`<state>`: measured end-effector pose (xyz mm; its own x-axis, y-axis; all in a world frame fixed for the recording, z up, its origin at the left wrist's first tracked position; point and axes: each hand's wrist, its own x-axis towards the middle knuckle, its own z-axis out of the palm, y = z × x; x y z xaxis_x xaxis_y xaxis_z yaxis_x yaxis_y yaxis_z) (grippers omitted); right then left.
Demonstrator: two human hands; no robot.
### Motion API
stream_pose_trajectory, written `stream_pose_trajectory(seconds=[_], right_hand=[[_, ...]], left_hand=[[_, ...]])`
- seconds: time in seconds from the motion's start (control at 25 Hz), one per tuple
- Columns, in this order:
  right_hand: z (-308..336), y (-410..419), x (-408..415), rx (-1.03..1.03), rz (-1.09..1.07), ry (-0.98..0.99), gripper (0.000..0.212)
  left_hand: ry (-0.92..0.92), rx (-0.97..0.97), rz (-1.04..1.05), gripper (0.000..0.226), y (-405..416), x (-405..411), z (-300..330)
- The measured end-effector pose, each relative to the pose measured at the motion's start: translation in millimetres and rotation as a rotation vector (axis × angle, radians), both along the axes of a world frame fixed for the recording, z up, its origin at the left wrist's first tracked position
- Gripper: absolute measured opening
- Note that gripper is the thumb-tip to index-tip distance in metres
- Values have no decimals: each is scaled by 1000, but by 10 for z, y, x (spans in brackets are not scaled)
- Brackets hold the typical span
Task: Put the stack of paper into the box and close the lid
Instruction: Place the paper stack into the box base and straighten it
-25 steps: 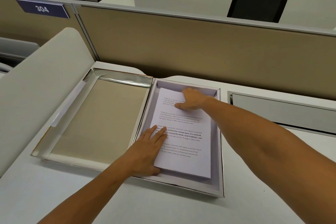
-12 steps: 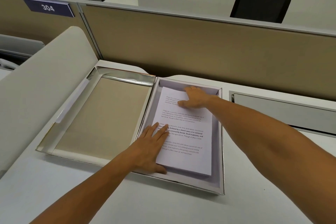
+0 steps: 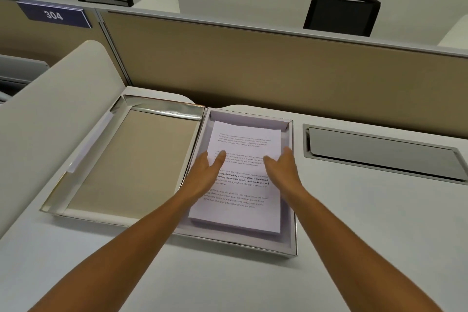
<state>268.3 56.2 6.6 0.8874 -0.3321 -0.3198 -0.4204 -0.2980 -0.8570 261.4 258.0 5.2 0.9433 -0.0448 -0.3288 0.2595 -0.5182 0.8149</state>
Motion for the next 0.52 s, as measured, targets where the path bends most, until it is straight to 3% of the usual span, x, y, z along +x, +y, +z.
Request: stream_pose_trajectory(seconds=[0.16, 0.28, 0.4, 0.52], right_hand=[[-55, 94, -426, 109, 11, 186, 75], [-78, 133, -539, 165, -16, 234, 86], [-57, 131, -571, 210, -35, 269, 87], [-61, 89, -557, 186, -52, 300, 75]], left_hand=[[105, -77, 196, 76, -33, 17, -123], [84, -68, 286, 73, -54, 34, -173], [99, -68, 329, 74, -74, 56, -151], [106, -72, 342, 74, -58, 89, -149]])
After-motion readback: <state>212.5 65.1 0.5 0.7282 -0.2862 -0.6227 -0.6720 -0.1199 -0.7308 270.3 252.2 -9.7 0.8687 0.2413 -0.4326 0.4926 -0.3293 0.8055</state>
